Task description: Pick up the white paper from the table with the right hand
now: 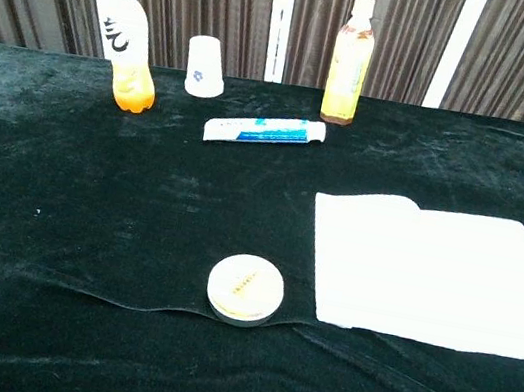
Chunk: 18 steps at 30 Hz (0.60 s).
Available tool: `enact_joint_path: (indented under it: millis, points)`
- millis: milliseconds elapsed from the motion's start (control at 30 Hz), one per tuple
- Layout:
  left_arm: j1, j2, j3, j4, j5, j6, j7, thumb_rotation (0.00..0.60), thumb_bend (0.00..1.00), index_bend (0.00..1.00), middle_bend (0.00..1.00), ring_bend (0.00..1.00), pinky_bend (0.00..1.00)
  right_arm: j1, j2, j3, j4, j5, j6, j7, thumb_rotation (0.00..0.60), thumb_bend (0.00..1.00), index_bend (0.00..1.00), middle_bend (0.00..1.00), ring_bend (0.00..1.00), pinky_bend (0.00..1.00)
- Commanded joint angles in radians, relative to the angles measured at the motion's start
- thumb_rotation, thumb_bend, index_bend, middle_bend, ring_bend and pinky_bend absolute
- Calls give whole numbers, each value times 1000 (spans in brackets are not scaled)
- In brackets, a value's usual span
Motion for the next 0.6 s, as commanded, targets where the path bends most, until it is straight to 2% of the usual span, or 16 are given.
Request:
enact_joint_path:
  millis: [33,433,600]
  points:
    - [1,1,0,0,1,2,-4,600,221,0,0,0,0,0,-1,-1,1,1,-3,-1,600,138,0,0,0,0]
    - [3,7,-1,-9,-2,5,-11,600,221,0,0,0,0,14,-13,-4,0,-5,-27,-1,600,138,0,0,0,0]
    - [5,9,-5,-12,-11,8,-12,600,222,0,0,0,0,60,-34,26,-15,20,-82,13,600,137,0,0,0,0]
